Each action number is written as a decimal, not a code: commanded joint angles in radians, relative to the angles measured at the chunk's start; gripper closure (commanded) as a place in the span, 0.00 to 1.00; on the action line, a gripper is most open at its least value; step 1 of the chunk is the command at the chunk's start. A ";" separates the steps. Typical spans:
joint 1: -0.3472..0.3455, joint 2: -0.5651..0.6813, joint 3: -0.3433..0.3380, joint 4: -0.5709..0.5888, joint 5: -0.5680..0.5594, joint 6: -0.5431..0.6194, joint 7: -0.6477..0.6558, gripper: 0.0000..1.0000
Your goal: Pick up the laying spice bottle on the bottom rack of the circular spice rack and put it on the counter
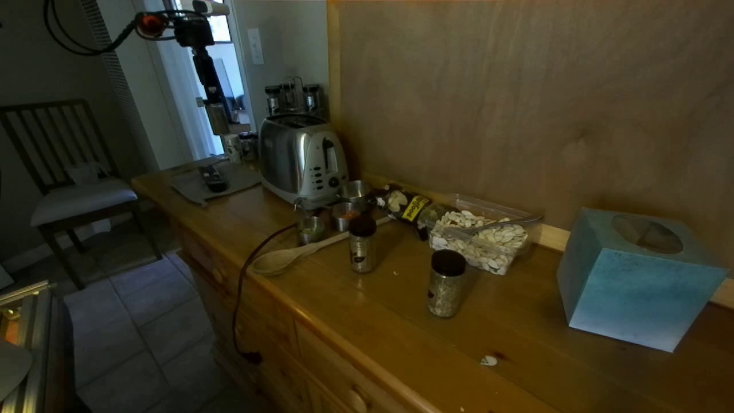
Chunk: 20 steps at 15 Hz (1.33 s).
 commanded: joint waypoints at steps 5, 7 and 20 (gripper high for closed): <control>0.166 -0.146 -0.172 0.002 -0.040 -0.085 -0.110 0.75; 0.230 -0.156 -0.248 0.006 -0.032 -0.099 -0.149 0.75; 0.635 0.333 -1.028 -0.316 0.287 -0.339 -0.802 0.75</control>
